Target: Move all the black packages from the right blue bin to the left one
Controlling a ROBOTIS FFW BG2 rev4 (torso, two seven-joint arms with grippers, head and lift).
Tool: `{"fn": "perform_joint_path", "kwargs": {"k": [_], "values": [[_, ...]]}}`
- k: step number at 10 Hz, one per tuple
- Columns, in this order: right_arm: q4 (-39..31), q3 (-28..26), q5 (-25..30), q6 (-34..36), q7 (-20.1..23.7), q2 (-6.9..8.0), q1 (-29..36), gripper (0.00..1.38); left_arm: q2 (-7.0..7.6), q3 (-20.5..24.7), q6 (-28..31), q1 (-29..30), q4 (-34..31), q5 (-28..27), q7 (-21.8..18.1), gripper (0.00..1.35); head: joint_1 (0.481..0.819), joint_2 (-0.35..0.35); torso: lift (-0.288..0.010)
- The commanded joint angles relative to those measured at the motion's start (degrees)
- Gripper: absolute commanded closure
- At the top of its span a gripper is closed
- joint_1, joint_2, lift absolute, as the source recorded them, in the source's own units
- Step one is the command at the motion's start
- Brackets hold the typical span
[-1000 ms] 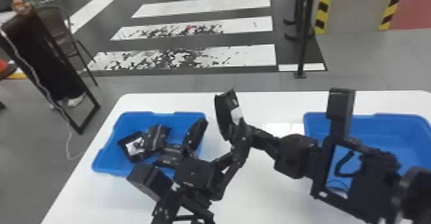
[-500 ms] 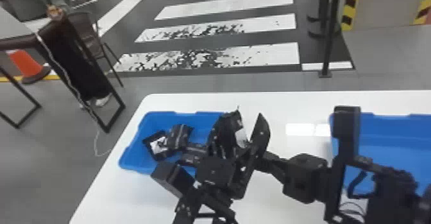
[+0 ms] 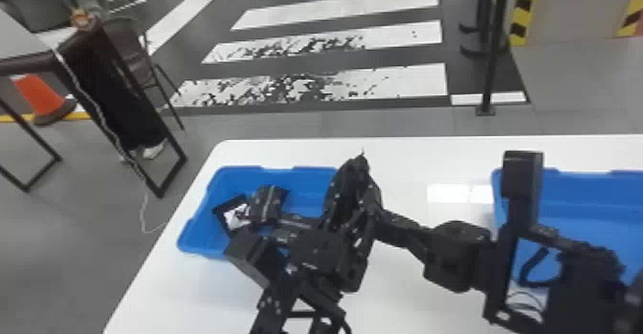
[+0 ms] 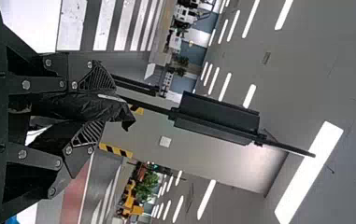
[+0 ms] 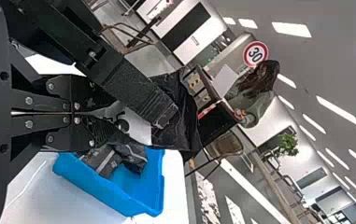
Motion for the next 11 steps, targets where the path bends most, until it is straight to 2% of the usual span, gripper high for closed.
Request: {"fn": "perform_joint_path", "kwargs": {"k": [1,2,4,5,7,8,9,10,11], "values": [[1.56,-0.01,-0.51,-2.17,0.44,0.11,-0.47,1.14,-0.15,0.51,-0.66,-0.5,0.01,-0.13,-0.02,1.21,0.695,0.3,-0.132],[4.37,-0.01,-1.42,-5.97,2.11,0.37,-0.89,1.0,0.03,2.0,-0.94,-2.75,1.98,-1.96,0.69,1.21,0.695,0.3,-0.132],[5.22,-1.5,-2.22,-8.5,2.91,0.55,0.1,0.32,-0.59,7.03,-4.45,-10.62,14.21,-5.62,2.27,1.21,0.695,0.304,-0.132],[4.66,-3.32,-2.22,-8.64,2.99,0.72,1.36,0.12,-0.94,10.57,-5.16,-13.43,18.29,-9.84,3.68,1.21,0.695,0.316,-0.132],[3.95,-6.41,-2.22,-8.64,2.99,0.72,3.19,0.14,-1.29,15.14,-7.69,-17.65,24.76,-17.04,5.52,1.21,0.695,0.35,-0.132],[3.53,-7.44,-2.22,-8.64,2.99,0.81,3.75,0.14,-1.47,16.51,-7.12,-19.06,26.87,-20.13,6.05,1.21,0.695,0.35,-0.132],[3.11,-8.01,-1.99,-8.64,2.99,0.81,4.17,0.14,-1.47,16.39,-6.14,-19.62,27.71,-20.93,6.93,1.19,0.695,0.35,-0.132],[2.69,-8.81,-1.42,-9.2,2.99,0.9,5.02,0.14,-1.29,15.02,-5.16,-19.2,27.85,-16.7,6.93,0.76,0.695,0.35,-0.132],[1.42,-11.32,1.43,-10.04,2.99,1.25,6.56,0.13,-1.29,13.88,-7.55,-18.22,27.71,-15.33,6.84,0.21,0.695,0.35,-0.132]]}}
